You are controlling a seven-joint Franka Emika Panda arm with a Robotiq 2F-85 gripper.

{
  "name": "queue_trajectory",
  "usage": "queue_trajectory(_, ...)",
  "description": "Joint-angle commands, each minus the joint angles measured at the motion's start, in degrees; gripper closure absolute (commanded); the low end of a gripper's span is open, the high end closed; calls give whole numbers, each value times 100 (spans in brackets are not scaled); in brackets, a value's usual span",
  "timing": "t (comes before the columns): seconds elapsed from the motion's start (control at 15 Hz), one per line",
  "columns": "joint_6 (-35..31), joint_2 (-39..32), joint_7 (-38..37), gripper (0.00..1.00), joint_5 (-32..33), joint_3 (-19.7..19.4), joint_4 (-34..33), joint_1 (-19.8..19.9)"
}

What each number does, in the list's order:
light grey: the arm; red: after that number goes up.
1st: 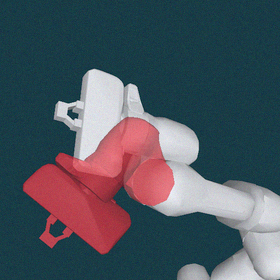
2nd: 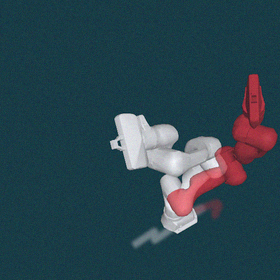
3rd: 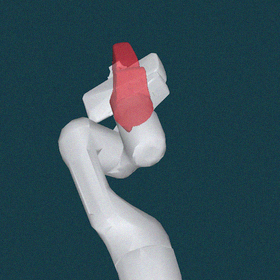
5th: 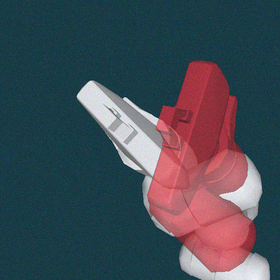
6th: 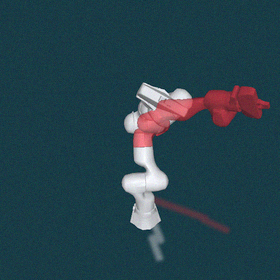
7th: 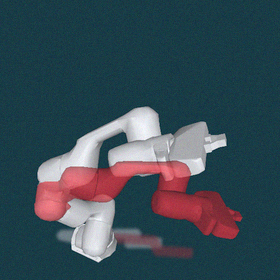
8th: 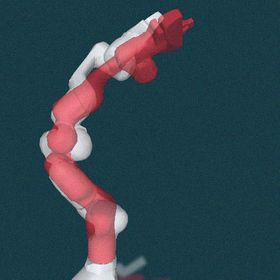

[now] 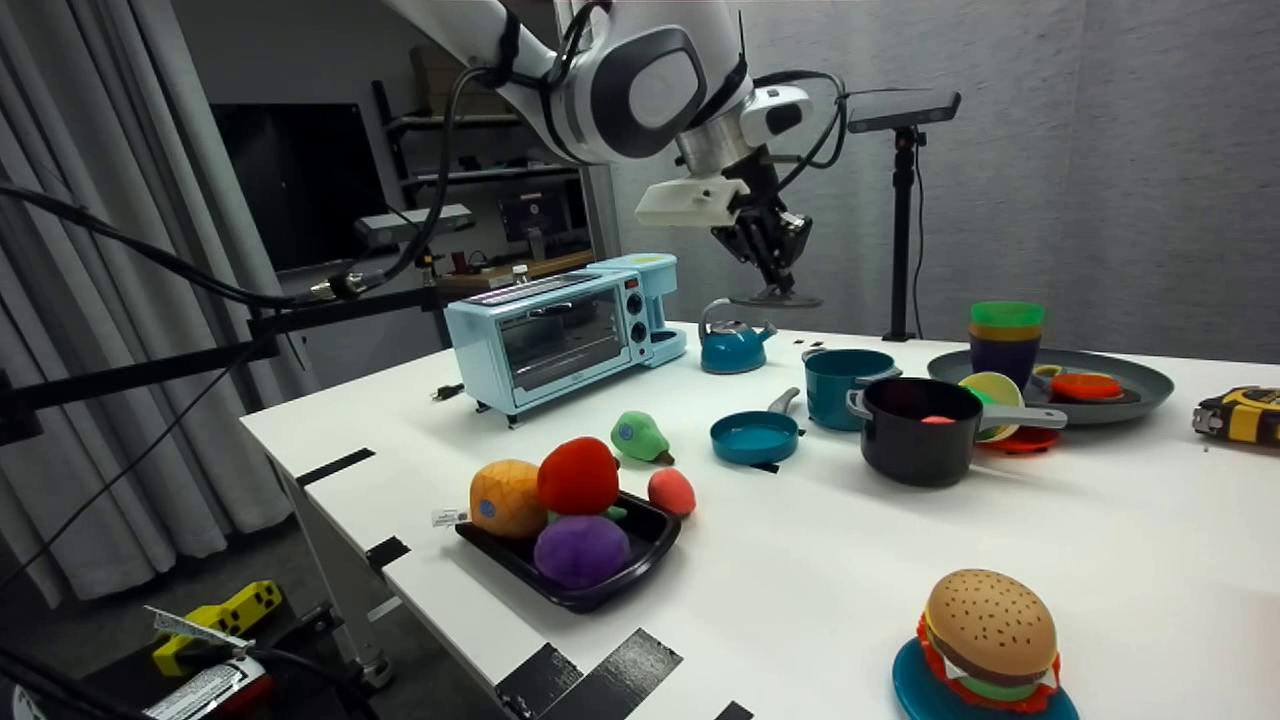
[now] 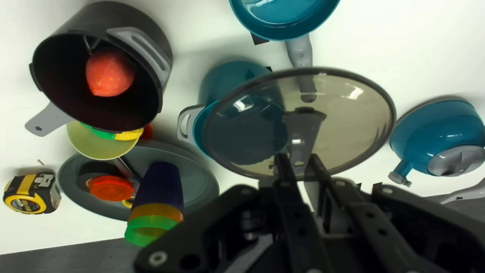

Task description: Take the lid off the blue pot and put it on the blue pan

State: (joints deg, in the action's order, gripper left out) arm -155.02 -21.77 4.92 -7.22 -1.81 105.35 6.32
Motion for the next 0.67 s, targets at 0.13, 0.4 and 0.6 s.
queue_trajectory(0.13,115,17,58,86,-2,63,20,44)
queue_trajectory(0.4,231,33,144,86,-66,124,25,88)
queue_trajectory(0.6,231,36,145,86,-66,126,28,89)
